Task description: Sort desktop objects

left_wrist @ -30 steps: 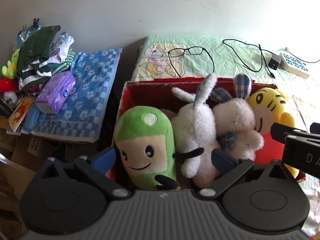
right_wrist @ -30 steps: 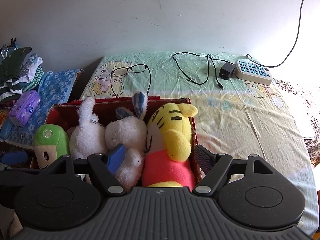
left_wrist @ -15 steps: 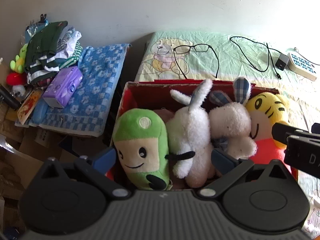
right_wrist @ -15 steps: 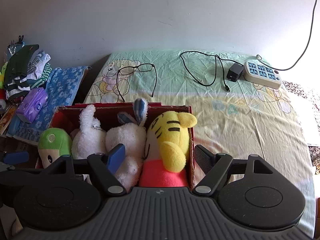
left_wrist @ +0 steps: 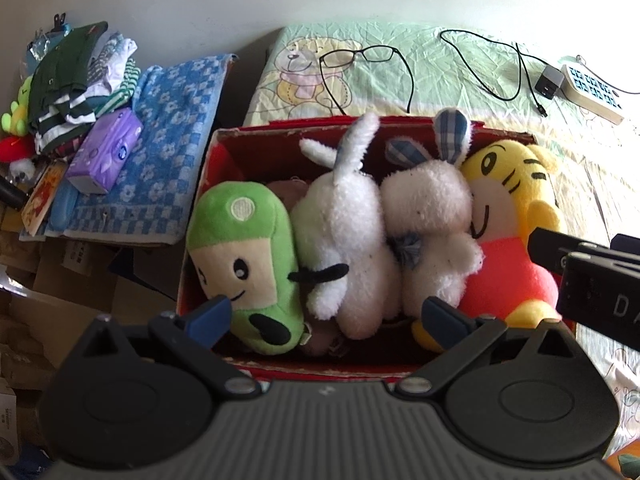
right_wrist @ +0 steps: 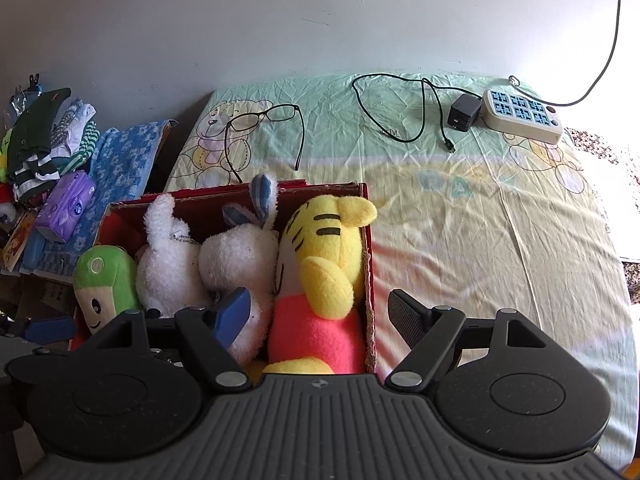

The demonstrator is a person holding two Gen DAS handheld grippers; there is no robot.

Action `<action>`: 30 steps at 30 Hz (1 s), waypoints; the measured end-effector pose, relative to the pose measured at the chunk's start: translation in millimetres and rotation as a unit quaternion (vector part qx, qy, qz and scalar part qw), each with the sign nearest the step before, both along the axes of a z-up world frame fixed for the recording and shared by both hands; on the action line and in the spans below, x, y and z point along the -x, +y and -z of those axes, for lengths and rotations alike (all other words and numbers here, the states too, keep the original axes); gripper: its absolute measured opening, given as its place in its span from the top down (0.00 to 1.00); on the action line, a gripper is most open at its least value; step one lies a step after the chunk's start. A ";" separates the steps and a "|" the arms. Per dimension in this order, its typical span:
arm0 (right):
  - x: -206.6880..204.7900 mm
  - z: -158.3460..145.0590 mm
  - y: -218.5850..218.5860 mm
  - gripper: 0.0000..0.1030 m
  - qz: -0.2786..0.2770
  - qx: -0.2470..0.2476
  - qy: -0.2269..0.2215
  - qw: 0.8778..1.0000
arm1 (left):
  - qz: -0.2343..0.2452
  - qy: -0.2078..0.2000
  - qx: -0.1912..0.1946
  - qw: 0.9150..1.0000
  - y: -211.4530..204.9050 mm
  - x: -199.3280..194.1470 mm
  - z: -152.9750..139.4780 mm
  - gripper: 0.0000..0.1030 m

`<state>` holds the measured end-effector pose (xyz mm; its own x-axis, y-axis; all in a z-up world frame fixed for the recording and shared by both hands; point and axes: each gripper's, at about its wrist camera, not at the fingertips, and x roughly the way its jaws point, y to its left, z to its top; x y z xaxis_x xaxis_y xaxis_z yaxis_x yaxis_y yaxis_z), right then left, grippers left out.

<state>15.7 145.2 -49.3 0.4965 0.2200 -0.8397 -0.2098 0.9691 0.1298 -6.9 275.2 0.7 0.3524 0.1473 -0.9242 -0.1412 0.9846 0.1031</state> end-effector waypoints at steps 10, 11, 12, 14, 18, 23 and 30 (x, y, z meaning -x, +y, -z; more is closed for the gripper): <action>1.8 4.5 -13.6 0.24 0.025 0.016 0.011 0.999 | 0.045 0.021 0.030 0.998 -17.1 -2.2 9.4 0.01; 2.2 5.3 -15.4 0.24 0.029 0.018 0.013 0.999 | 0.050 0.021 0.032 0.998 -18.5 -2.5 9.6 0.01; 2.6 6.1 -17.0 0.24 0.032 0.020 0.014 0.999 | 0.053 0.022 0.032 0.998 -19.8 -2.8 9.9 0.01; 3.0 7.0 -19.5 0.24 0.038 0.022 0.017 0.999 | 0.060 0.023 0.035 0.997 -21.8 -3.0 10.7 0.01; 3.7 6.8 -21.1 0.24 0.043 0.025 0.018 0.999 | 0.073 0.027 0.041 0.996 -25.7 -4.5 12.8 0.01; 3.4 5.6 -21.7 0.24 0.052 0.028 0.016 0.998 | 0.088 0.032 0.040 0.995 -30.2 -7.4 16.1 0.01; -1.3 6.6 -14.1 0.24 0.050 0.031 0.018 0.998 | 0.079 0.031 0.031 0.996 -19.3 -12.4 16.0 0.01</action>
